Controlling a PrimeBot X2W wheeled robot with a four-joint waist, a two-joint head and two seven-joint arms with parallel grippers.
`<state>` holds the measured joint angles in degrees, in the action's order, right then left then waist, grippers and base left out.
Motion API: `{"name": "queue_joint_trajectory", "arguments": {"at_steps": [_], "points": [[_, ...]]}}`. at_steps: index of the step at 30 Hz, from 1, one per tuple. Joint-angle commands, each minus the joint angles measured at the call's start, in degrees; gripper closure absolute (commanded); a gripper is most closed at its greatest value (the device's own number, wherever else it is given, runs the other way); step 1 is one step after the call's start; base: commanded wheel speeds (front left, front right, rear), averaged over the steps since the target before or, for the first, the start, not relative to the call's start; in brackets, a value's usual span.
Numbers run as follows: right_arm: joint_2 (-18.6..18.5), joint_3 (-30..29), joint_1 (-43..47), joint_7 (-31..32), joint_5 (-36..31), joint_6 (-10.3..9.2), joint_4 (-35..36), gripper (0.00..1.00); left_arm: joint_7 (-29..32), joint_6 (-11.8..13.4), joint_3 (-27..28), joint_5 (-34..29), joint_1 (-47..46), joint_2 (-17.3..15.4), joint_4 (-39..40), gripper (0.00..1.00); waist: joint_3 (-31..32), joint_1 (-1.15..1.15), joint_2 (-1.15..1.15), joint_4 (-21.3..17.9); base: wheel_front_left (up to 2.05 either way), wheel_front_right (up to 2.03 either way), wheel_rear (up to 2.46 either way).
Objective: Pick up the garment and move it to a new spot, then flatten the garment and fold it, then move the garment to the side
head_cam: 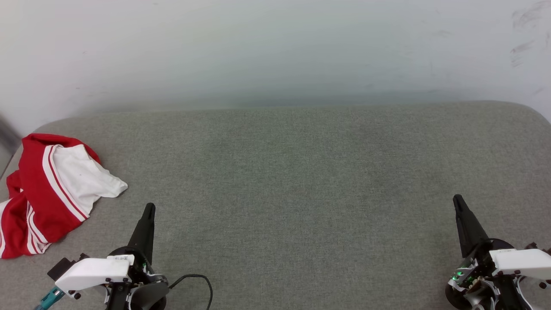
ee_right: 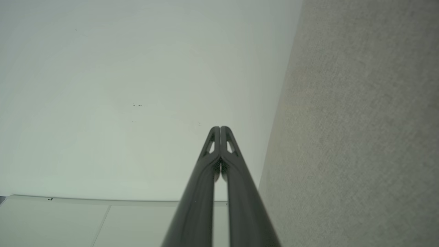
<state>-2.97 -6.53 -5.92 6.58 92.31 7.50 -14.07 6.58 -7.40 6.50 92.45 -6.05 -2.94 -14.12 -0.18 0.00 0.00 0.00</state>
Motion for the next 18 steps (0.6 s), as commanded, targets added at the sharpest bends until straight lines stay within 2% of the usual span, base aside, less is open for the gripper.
{"name": "queue_joint_trajectory", "arguments": {"at_steps": [1, 18], "points": [[0.18, 0.02, -0.59, 0.00, 0.21, -0.02, -0.07, 1.00, 0.15, -0.17, 0.19, -0.17, -0.39, 0.08, 0.00, 1.00, 0.00, 0.00, 0.00, 0.00, 0.00, 0.00, 0.00], [0.18, 0.01, -0.59, 0.00, 0.21, -0.02, -0.07, 1.00, 0.15, -0.17, 0.17, -0.18, -0.39, 0.09, 0.01, 1.00, 0.00, 0.00, 0.00, 0.00, 0.00, 0.00, 0.00]]}}
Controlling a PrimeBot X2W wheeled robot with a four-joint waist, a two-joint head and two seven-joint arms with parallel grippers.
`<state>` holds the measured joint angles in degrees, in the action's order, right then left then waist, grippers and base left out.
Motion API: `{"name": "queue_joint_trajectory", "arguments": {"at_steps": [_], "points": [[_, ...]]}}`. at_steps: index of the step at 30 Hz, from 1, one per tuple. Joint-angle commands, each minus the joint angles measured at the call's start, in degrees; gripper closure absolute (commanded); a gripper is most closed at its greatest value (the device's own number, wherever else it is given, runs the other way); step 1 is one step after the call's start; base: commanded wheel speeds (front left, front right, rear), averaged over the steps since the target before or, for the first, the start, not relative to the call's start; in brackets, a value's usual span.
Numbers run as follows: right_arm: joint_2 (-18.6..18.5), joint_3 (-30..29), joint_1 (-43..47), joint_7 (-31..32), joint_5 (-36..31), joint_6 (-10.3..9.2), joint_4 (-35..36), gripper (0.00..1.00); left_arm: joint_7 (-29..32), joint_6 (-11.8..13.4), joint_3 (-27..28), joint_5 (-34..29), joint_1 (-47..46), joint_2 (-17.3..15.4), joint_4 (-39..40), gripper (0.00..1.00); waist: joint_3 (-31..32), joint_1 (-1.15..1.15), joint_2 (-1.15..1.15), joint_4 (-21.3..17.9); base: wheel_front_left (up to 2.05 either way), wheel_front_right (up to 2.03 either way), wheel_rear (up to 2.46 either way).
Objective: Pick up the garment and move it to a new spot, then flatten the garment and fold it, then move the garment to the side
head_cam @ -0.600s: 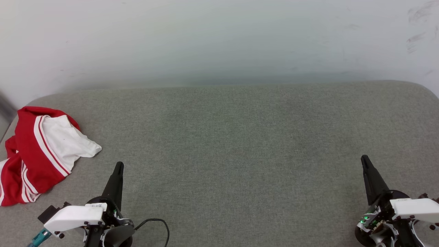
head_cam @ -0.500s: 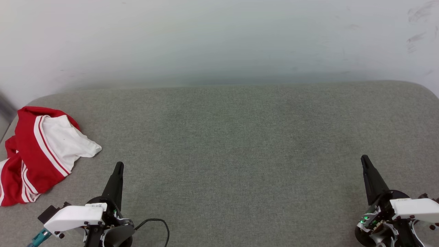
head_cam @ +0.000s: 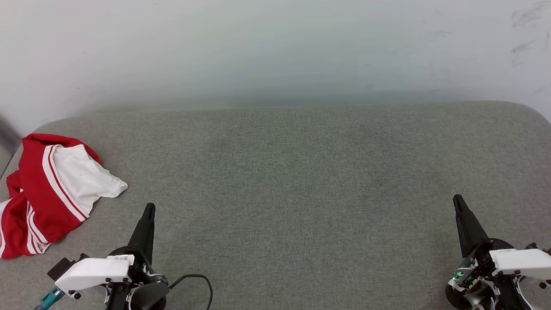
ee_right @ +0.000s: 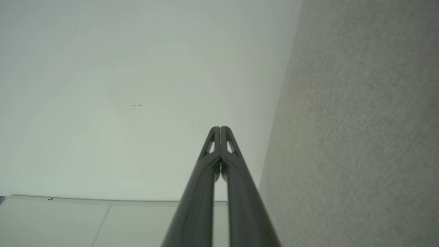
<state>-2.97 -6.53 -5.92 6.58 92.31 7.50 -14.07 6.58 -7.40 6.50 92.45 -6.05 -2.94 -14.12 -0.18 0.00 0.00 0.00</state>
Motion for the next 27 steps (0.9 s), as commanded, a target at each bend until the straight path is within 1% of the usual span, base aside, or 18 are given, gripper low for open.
{"name": "queue_joint_trajectory", "arguments": {"at_steps": [1, 24, 25, 27], "points": [[0.18, 0.01, -0.59, 0.00, 0.21, -0.02, -0.07, 1.00, 0.15, -0.17, 0.19, -0.18, -0.39, 0.09, 0.01, 1.00, 0.00, 0.00, 0.00, 0.00, 0.00, 0.00, 0.00], [0.18, 0.03, -0.59, 0.00, 0.21, -0.02, -0.07, 1.00, 0.15, -0.17, 0.21, -0.18, -0.39, 0.08, 0.01, 1.00, 0.00, 0.00, 0.00, 0.00, 0.00, 0.00, 0.00], [0.00, 0.03, 0.13, 0.00, -0.02, 0.00, -0.22, 0.00, -0.02, 0.01, -0.04, 0.00, 0.09, 0.02, -0.22, 0.00, 0.00, 0.00, 0.00, 0.00, 0.00, 0.00, 0.00], [0.01, 0.05, 1.05, -0.01, -0.03, -0.01, -1.19, 0.00, -0.04, 0.07, -0.21, 0.00, 0.95, 0.11, -1.20, 0.00, 0.00, 0.00, 0.00, 0.00, 0.00, 0.00, 0.00]]}}
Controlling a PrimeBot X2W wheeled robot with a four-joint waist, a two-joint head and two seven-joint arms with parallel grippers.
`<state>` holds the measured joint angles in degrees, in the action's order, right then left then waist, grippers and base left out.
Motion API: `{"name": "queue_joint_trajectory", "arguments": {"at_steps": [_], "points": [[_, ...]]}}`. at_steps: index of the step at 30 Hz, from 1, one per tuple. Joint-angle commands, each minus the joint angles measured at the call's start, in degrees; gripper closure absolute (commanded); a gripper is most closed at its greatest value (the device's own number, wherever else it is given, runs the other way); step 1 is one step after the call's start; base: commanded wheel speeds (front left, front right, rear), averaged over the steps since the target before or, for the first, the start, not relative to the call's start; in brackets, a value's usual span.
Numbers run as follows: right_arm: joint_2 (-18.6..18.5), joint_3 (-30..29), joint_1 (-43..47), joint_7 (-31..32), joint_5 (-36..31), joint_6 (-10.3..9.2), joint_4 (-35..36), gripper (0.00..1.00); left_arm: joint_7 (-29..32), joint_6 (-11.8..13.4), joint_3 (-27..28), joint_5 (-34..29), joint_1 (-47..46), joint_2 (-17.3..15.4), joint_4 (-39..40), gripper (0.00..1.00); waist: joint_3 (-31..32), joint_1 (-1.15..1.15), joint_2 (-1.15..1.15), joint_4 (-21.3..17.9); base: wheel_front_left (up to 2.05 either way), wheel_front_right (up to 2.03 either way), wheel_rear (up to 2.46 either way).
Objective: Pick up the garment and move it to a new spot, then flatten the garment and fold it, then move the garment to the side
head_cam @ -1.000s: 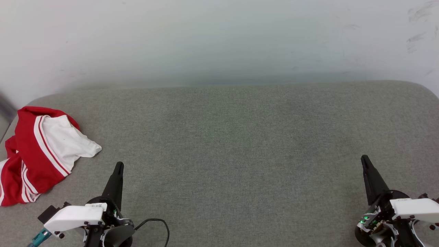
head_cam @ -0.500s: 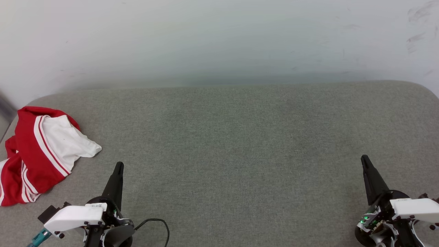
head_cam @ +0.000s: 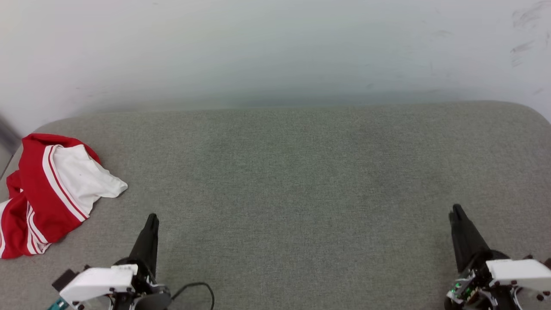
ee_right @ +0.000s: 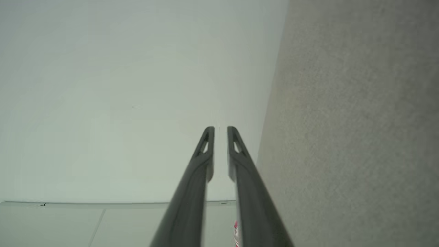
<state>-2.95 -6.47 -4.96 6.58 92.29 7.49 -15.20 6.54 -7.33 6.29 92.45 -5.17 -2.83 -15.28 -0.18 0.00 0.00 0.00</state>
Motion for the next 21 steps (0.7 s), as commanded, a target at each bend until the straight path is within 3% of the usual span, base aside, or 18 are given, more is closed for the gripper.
{"name": "queue_joint_trajectory", "arguments": {"at_steps": [1, 21], "points": [[-0.01, 0.20, 0.15, -0.30, -0.20, 0.00, 0.15, 0.00, -0.31, 0.00, -0.14, -0.16, 0.15, 0.00, 0.16, 0.00, -0.03, 0.00, 0.00, 0.00, 0.00, 0.00, 0.00], [0.01, 1.48, 1.46, -5.57, -9.08, 0.00, 1.87, 0.00, -5.56, -0.05, 0.03, -2.73, 2.67, -0.03, 2.70, 0.00, -0.07, 0.00, 0.00, -0.06, 0.00, 0.00, 0.00]]}}
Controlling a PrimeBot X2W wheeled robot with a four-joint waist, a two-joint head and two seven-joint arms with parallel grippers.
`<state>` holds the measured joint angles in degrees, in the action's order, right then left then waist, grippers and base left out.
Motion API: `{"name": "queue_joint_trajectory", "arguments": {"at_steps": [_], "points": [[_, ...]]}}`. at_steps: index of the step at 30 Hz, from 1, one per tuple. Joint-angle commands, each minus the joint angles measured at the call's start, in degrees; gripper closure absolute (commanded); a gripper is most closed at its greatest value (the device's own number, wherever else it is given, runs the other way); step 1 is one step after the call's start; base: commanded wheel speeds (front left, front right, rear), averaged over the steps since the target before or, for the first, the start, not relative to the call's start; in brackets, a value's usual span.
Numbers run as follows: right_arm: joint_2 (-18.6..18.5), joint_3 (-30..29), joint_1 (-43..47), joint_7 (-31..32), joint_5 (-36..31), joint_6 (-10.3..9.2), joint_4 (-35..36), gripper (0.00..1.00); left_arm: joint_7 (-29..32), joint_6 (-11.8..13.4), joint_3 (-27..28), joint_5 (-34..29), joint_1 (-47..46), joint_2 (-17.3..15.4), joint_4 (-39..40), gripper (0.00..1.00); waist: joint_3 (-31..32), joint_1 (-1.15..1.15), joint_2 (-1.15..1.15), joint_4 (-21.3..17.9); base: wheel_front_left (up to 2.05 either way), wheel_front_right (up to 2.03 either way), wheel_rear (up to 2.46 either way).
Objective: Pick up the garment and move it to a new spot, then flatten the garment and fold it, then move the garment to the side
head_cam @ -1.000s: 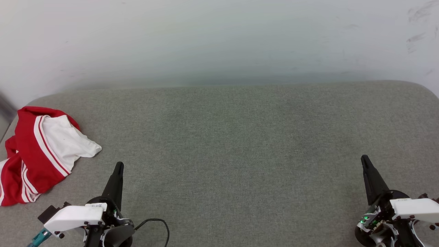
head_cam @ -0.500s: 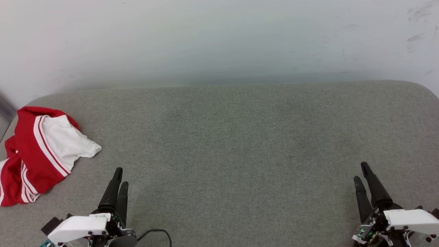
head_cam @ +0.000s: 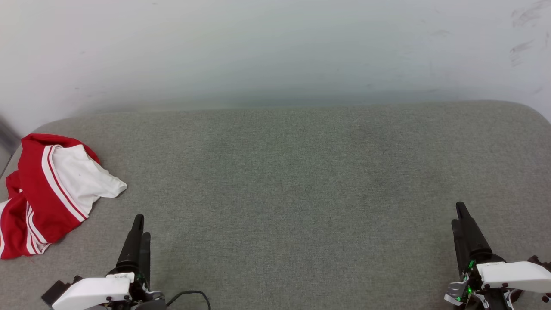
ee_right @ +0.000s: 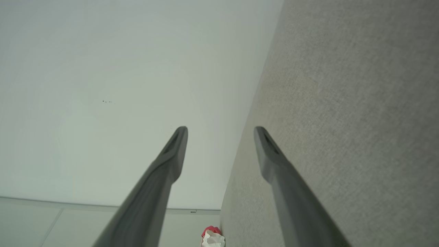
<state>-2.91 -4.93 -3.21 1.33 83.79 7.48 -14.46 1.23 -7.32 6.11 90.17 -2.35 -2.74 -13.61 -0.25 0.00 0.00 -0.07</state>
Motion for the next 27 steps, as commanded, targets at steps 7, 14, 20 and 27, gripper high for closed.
{"name": "queue_joint_trajectory", "arguments": {"at_steps": [7, 14, 20, 27], "points": [[-0.03, -0.56, -0.36, -2.02, -9.49, 0.01, 2.33, 0.00, -1.91, -0.07, 2.35, -5.17, 0.35, -0.12, 2.35, 0.00, 0.08, 0.00, 0.00, 0.01, 0.00, 0.00, 0.00], [-0.03, -1.16, -0.56, -3.54, -20.32, 0.01, 5.45, 0.00, -3.45, -0.09, 6.25, -11.36, 0.54, -0.14, 4.07, 0.00, 0.03, 0.00, 0.00, -0.03, 0.00, 0.00, 0.00], [-0.03, 0.02, -0.80, -4.77, -33.02, 0.01, 9.81, 0.00, -4.69, -0.10, 7.76, -20.21, 0.30, -0.14, 7.28, 0.00, -0.09, 0.00, 0.00, -0.07, 0.00, 0.00, 0.00], [-0.02, 1.36, -0.74, -6.14, -44.96, 0.01, 13.75, 0.00, -6.06, 0.67, 4.94, -33.52, 1.31, -0.14, 12.82, 0.00, -0.25, 0.00, 0.00, -0.12, 0.00, 0.00, 0.00]]}}
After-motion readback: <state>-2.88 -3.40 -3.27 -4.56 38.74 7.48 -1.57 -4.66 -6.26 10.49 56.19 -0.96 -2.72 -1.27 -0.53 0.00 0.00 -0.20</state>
